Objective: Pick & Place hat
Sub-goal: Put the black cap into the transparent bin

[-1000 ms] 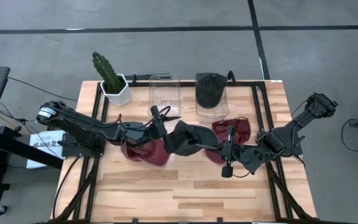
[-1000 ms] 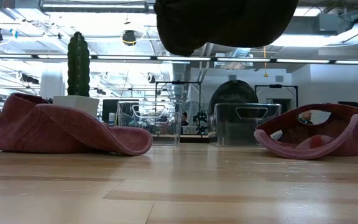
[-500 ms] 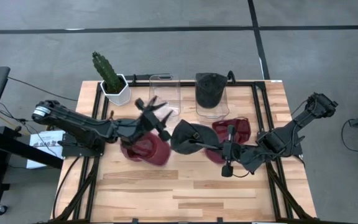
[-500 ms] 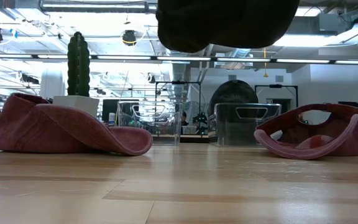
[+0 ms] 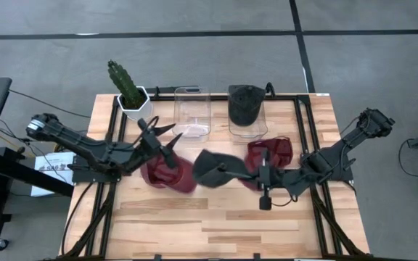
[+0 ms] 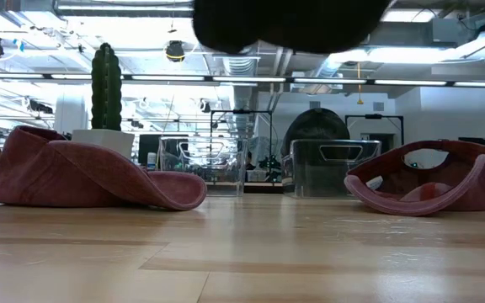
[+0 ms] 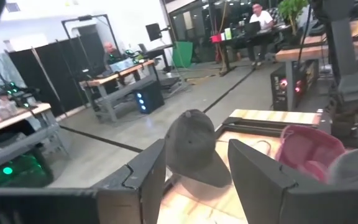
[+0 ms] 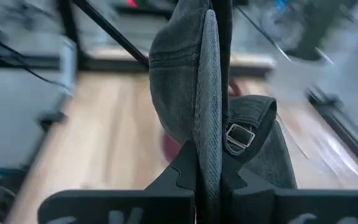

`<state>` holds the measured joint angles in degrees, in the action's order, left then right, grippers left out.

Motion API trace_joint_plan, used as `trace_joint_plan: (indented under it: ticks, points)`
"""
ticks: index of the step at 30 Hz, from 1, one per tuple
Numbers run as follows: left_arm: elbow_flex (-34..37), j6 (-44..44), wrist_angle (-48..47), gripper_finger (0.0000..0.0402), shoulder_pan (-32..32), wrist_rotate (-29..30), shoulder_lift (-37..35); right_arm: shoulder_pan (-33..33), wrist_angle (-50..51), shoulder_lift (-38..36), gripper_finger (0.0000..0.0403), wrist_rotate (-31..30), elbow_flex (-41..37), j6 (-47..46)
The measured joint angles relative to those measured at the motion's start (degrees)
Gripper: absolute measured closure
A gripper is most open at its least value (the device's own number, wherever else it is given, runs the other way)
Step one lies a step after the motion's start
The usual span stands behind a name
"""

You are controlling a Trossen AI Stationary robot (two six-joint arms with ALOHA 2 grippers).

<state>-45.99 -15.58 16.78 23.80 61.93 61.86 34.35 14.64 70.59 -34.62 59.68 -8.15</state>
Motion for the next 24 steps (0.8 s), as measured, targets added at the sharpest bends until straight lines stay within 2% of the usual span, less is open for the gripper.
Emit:
trace_joint_plan:
  ticks: [4, 7, 13, 16, 20, 24]
  points:
    - [4.3, 3.7, 0.1, 0.0231, 0.6, -0.5, -4.3, -0.8, -11.4, 0.0, 0.0402, 5.8, 0.0, 7.6]
    - [7.1, 6.5, 0.3, 0.0231, 0.6, -3.9, -7.1, -1.9, -19.0, 0.0, 0.0402, 9.3, 0.0, 12.8]
    - [10.2, 10.1, 4.6, 0.0231, -1.3, -15.7, -8.5, -5.9, -31.3, 0.0, 0.0402, 19.9, 0.0, 17.8]
    - [10.7, 10.1, 9.9, 0.0231, -3.4, -24.8, -7.1, -8.0, -34.9, 0.0, 0.0402, 25.2, 0.0, 18.2]
    - [10.8, 10.6, 18.6, 0.0231, -6.3, -36.6, -4.0, -10.1, -36.9, 0.0, 0.0402, 28.4, 0.0, 18.3]
    - [10.8, 13.1, 24.9, 0.0231, -9.6, -43.6, -0.6, -11.3, -38.3, 0.0, 0.0402, 31.2, 0.0, 18.1]
